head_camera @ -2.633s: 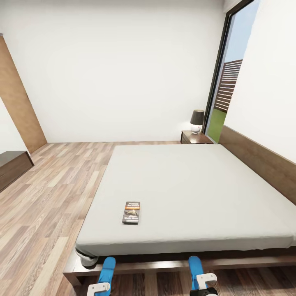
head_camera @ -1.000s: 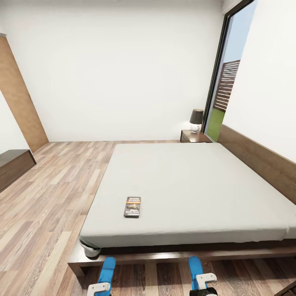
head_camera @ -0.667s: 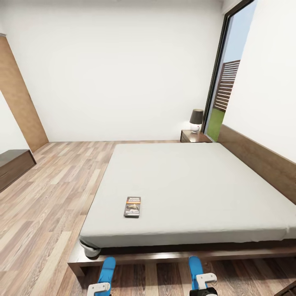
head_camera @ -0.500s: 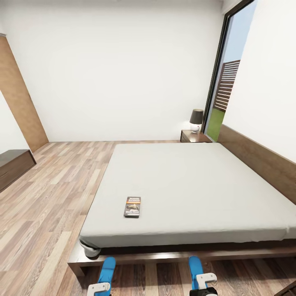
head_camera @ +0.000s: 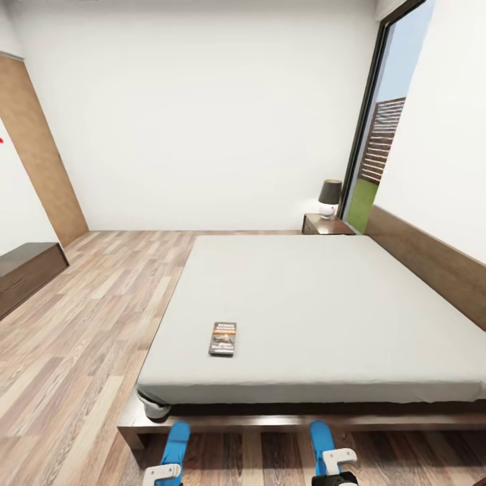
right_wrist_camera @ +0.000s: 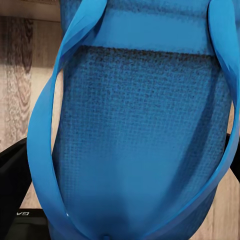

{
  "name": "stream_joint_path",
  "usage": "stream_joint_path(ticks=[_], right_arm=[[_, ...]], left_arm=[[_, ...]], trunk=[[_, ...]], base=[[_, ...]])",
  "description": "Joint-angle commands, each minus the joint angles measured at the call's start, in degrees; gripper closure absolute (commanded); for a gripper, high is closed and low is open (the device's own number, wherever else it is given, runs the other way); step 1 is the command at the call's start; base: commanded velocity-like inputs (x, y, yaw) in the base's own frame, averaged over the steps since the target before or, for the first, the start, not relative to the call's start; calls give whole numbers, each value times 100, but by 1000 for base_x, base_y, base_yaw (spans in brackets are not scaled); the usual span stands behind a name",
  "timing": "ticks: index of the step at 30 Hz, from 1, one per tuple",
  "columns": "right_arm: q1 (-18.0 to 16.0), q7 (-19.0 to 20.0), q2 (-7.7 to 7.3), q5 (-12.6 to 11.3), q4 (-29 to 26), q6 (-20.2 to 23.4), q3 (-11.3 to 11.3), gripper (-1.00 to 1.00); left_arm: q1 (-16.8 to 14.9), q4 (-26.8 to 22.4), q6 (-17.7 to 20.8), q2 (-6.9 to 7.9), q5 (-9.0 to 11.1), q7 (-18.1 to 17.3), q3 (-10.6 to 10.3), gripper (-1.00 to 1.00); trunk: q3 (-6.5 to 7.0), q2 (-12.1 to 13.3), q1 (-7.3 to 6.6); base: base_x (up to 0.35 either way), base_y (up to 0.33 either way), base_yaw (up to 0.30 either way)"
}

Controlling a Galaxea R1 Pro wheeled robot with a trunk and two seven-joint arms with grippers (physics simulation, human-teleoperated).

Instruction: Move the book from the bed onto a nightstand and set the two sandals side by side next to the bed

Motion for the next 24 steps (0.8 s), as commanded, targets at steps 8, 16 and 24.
stream_joint_path(ticks=[8,16,24], right_arm=[[-1,-34,17,6,-17,41,54,100],[-1,-34,4,0,-24,41,46,100],[-1,-34,3,2,-24,41,45,100]], left_arm=[[-5,9,-23,3,48,41,-53,100],[-5,9,-23,3,48,41,-53,100],[-6,9,-26,3,48,41,-53,100]], trunk=[[-62,-6,1],[-94,-6,1],[-97,-6,1]], base=[[0,0,29],[0,0,2],[0,0,25]])
